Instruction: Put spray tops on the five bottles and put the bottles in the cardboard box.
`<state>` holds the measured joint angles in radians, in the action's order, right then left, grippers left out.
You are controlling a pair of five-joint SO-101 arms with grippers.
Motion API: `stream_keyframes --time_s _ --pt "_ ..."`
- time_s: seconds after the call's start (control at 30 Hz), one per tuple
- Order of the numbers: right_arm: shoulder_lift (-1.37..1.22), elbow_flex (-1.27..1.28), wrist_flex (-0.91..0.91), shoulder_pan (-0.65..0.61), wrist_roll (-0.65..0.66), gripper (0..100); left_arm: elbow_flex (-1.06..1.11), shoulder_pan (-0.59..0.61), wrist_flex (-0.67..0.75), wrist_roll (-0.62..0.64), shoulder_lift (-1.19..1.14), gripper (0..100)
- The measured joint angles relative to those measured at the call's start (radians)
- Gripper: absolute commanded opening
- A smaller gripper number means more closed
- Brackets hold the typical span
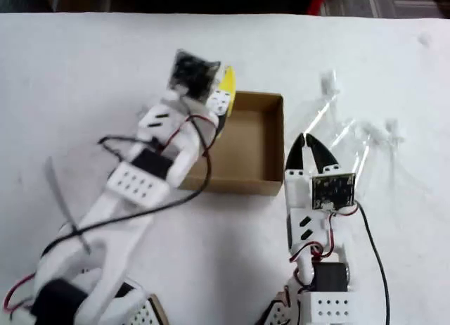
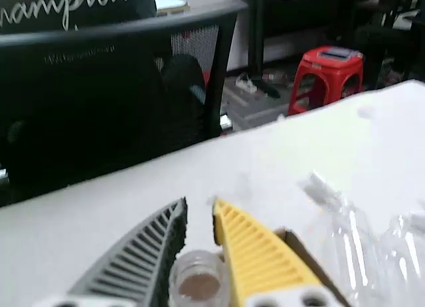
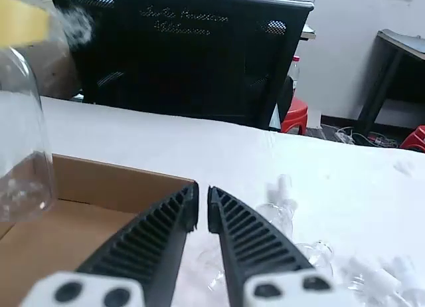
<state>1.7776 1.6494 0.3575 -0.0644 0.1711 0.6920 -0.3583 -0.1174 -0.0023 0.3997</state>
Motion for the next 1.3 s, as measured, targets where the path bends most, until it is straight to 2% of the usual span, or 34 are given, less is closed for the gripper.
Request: stream_keyframes --time_s 0.1,0.3,0.4,0.9,1.3 --pt "-0.002 0.021 -0.057 0.009 -0.002 1.5 -0.035 0.002 0.008 0.000 -0.121 2" --pt "-0.018 0.034 -0.089 0.008 -0.002 1.5 -0.078 0.035 0.190 -0.002 -0.301 2" --pt "-0.041 0.034 -0.100 0.008 -0.002 1.5 -0.106 0.058 0.224 -0.002 -0.390 2" --pt "-0.155 0.035 -0.187 -0.005 -0.002 1.5 -0.315 0.107 0.239 -0.002 -0.669 2" --pt "-0.160 0.035 -0.187 -0.006 -0.002 1.5 -0.350 0.109 0.239 -0.002 -0.703 2"
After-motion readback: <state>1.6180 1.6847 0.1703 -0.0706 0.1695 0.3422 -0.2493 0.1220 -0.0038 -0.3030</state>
